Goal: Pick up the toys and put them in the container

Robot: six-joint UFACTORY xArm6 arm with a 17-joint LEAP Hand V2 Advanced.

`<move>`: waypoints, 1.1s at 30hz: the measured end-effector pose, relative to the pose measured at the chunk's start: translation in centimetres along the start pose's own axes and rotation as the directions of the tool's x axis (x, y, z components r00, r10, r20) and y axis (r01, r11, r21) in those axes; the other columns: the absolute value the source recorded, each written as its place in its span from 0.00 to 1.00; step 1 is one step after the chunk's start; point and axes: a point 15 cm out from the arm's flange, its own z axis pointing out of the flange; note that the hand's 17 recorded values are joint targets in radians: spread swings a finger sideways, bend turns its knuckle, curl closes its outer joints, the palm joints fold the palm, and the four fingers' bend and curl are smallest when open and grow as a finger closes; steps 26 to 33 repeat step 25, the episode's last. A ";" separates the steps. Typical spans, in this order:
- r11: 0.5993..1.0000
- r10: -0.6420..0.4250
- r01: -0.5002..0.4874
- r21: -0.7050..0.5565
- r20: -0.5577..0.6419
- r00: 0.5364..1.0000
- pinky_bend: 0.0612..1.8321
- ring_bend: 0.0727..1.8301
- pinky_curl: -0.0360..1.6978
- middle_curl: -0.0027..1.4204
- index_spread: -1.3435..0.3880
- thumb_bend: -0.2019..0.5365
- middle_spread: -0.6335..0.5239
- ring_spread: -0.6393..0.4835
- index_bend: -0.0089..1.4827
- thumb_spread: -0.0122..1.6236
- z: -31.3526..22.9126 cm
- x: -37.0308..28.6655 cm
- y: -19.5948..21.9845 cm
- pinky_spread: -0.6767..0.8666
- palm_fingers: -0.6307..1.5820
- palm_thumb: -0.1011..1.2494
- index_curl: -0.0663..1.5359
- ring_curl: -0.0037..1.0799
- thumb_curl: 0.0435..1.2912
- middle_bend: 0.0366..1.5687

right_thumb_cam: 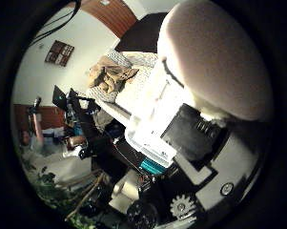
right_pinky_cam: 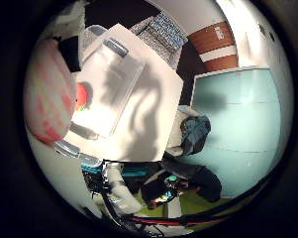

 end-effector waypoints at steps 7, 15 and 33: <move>1.000 0.017 -0.017 -0.006 0.041 0.999 0.50 0.36 0.47 0.32 0.49 0.24 0.51 0.62 0.13 0.74 0.1 0.4 0.0 0.49 0.30 0.55 0.38 0.43 0.32 0.17; 1.000 0.000 0.000 0.001 0.041 0.999 0.42 0.26 0.37 0.27 0.50 0.25 0.54 0.76 0.11 0.73 -0.3 0.5 0.2 0.75 0.31 0.53 0.26 0.30 0.27 0.17; 0.999 0.035 -0.036 0.016 0.037 0.999 0.38 0.23 0.29 0.24 0.51 0.25 0.55 0.76 0.12 0.72 -3.8 2.5 3.2 0.78 0.34 0.53 0.23 0.25 0.25 0.14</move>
